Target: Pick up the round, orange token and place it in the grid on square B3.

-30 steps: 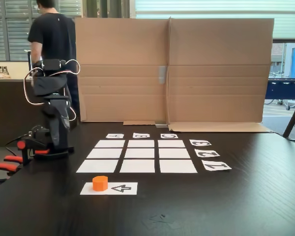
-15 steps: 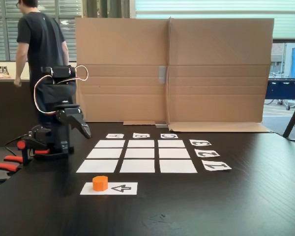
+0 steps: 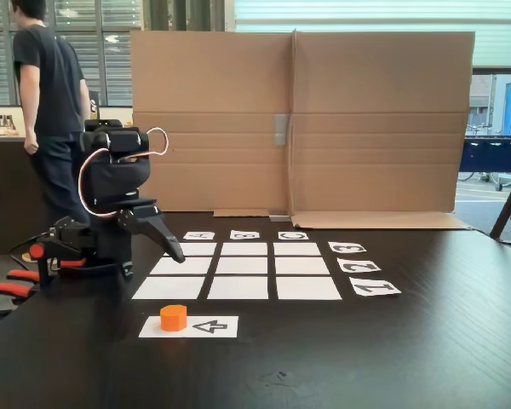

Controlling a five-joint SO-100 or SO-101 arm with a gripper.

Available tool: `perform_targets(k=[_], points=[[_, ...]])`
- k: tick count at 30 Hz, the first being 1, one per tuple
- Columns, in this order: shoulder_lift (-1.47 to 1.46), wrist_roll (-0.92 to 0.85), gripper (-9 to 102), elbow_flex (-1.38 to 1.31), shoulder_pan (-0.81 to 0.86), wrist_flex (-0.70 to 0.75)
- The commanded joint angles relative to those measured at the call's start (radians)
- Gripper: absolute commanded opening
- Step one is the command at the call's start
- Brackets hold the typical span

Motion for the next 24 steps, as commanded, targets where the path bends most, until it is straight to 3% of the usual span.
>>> perform_targets(k=[1,24], points=[[-0.012,-0.002,61,-0.046,-0.028,0.006],[-0.218,0.041,60,-0.207,-0.081,0.005]])
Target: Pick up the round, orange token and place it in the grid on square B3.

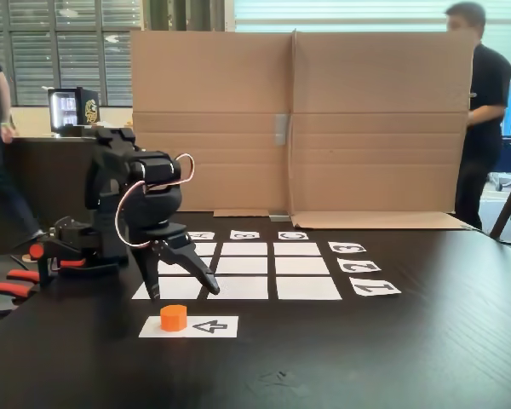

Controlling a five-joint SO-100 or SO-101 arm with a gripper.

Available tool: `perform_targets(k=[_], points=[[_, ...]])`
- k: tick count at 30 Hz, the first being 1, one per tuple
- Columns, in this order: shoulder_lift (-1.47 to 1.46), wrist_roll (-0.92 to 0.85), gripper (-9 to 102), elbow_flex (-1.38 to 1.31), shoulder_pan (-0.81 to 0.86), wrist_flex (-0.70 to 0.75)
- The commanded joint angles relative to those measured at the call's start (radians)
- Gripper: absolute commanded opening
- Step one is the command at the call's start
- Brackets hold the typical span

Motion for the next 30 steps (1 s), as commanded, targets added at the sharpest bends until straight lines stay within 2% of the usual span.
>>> perform_targets(k=[1,16,19,21,23,30], points=[[-0.008,0.009,60,-0.06,0.0,0.005],[-0.067,0.018,60,-0.121,-0.017,0.005],[-0.071,0.018,47,-0.123,-0.02,0.005],[-0.071,0.015,19,-0.123,-0.02,0.005],[-0.074,-0.008,-1,-0.123,-0.021,0.005],[-0.094,0.003,-1,-0.137,-0.006,0.005]])
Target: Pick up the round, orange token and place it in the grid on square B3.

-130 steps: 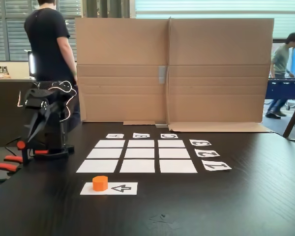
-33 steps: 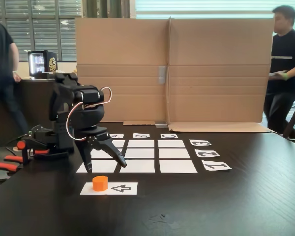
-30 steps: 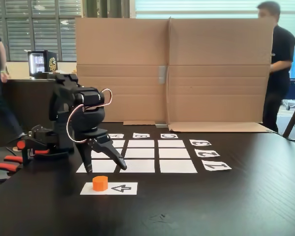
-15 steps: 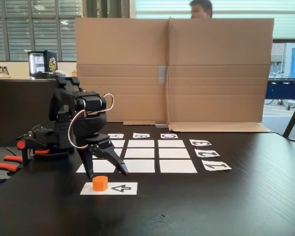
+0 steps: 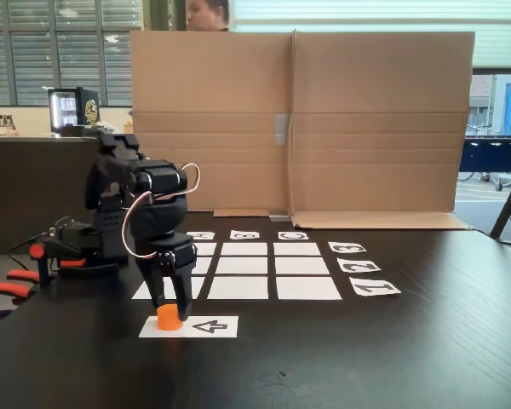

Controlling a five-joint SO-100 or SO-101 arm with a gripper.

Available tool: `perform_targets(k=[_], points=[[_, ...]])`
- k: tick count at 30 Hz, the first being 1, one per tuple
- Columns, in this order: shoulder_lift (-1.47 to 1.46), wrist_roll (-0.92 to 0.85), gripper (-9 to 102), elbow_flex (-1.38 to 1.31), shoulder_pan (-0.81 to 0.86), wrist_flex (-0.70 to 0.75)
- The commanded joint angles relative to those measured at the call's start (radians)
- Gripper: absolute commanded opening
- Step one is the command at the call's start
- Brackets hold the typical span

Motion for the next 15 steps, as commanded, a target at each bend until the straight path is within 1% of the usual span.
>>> perform_targets(k=[1,10,15], points=[[-0.005,0.002,-1,-0.041,0.009,0.005],[0.031,-0.018,-1,-0.046,0.026,0.002],[0.16,-0.037,-1,-0.006,0.02,-0.005]])
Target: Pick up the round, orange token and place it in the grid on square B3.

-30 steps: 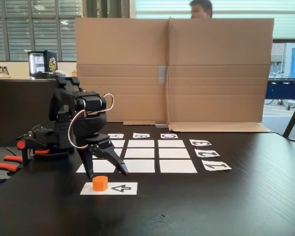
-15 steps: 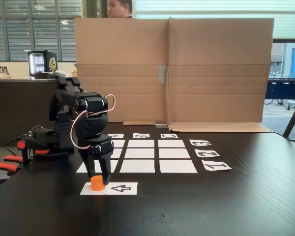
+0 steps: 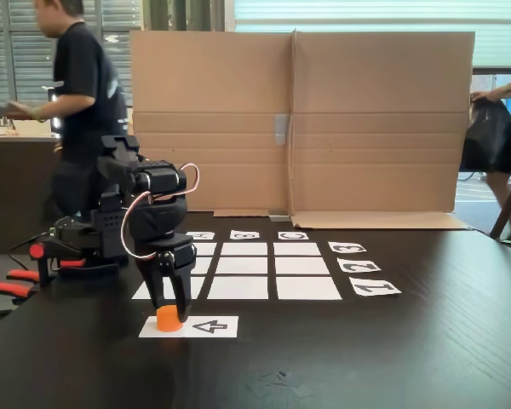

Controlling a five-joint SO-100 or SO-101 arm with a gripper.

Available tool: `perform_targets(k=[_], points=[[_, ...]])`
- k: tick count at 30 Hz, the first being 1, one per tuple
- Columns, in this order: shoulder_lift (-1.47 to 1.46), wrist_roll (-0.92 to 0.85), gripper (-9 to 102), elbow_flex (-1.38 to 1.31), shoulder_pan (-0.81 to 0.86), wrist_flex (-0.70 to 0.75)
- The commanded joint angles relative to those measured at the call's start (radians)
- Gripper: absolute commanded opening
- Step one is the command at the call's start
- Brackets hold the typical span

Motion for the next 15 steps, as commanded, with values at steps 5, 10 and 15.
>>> perform_targets(k=[5,10,15], points=[[0.281,-0.018,-1,0.032,-0.037,0.0],[0.428,-0.02,-1,0.086,-0.104,0.002],[0.617,-0.018,-1,0.199,-0.225,0.002]])
